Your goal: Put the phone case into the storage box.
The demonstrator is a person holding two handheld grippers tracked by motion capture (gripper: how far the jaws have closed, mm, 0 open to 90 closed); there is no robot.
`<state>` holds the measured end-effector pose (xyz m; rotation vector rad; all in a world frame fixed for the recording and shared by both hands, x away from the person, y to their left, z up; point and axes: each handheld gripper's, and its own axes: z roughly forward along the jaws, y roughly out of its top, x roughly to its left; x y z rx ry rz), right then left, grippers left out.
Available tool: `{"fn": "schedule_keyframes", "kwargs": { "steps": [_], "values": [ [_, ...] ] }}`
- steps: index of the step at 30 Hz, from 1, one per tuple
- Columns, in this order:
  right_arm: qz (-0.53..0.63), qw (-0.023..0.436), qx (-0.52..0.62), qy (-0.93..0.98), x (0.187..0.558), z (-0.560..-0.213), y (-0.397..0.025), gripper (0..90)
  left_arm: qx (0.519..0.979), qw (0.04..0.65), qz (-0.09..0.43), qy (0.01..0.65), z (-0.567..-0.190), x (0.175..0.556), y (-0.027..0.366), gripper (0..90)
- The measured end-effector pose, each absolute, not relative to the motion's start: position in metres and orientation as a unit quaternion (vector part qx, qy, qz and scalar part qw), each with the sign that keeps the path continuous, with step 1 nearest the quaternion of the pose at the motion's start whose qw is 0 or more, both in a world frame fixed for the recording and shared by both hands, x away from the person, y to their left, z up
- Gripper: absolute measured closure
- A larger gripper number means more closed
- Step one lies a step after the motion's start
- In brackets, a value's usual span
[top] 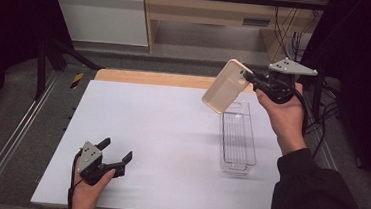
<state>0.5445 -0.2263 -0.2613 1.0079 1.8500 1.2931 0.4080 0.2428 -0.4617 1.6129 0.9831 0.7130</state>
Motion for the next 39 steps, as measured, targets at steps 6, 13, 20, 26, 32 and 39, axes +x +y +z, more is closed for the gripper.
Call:
{"fn": "schedule_keyframes", "kwargs": {
  "steps": [6,13,20,26,32,39],
  "values": [
    [0.483,0.339,0.394,0.705,0.547,-0.262,-0.240,78.4,0.677,0.533,0.298,0.412,-0.462,0.408,0.243,7.7],
    [0.460,0.350,0.396,0.714,0.551,-0.268,-0.250,78.4,0.680,0.535,0.295,0.406,-0.462,0.408,0.241,5.0],
    [0.445,0.360,0.396,0.718,0.554,-0.272,-0.257,78.4,0.677,0.537,0.295,0.408,-0.462,0.408,0.243,4.6],
    [0.436,0.364,0.405,0.716,0.561,-0.276,-0.265,78.4,0.678,0.537,0.294,0.407,-0.462,0.408,0.243,4.5],
    [0.428,0.361,0.415,0.717,0.569,-0.281,-0.269,78.3,0.679,0.537,0.294,0.406,-0.463,0.408,0.242,4.2],
    [0.408,0.364,0.418,0.725,0.579,-0.290,-0.271,78.3,0.680,0.537,0.293,0.405,-0.463,0.409,0.242,4.1]
  ]
}}
